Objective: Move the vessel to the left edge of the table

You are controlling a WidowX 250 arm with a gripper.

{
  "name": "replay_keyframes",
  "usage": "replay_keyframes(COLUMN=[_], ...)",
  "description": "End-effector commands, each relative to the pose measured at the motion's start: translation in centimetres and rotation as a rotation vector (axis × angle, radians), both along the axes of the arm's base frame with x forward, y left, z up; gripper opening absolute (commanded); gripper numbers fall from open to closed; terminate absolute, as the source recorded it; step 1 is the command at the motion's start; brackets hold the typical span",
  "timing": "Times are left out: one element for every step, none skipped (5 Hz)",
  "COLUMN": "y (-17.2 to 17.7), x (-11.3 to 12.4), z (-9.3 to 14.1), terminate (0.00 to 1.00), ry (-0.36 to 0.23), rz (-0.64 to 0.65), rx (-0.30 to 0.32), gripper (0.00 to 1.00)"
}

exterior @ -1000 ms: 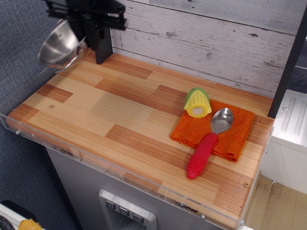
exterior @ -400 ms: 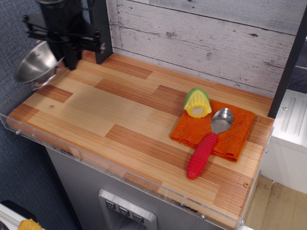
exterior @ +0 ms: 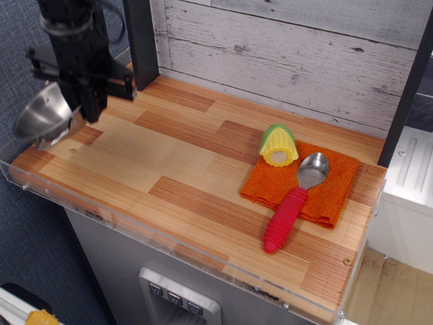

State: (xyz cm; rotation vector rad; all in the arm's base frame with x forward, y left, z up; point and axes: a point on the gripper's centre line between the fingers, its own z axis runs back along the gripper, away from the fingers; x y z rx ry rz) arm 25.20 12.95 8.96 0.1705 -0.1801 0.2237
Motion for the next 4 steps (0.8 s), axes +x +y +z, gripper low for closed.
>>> replay_keyframes(y=[-2.2, -2.6, -2.7, -2.5], x=[1.0, 0.9, 0.6, 0.2], z=[-1.7, -3.4, -3.9, -3.8], terminate=[0.00, 0.00, 0.00, 0.00], ry=[0.007, 0.041, 0.056, 0.048], rz=[-0.072, -0.073, -0.073, -0.030], rx=[-0.021, -0.041, -0.045, -0.022], gripper=[0.00, 0.00, 0.00, 0.00])
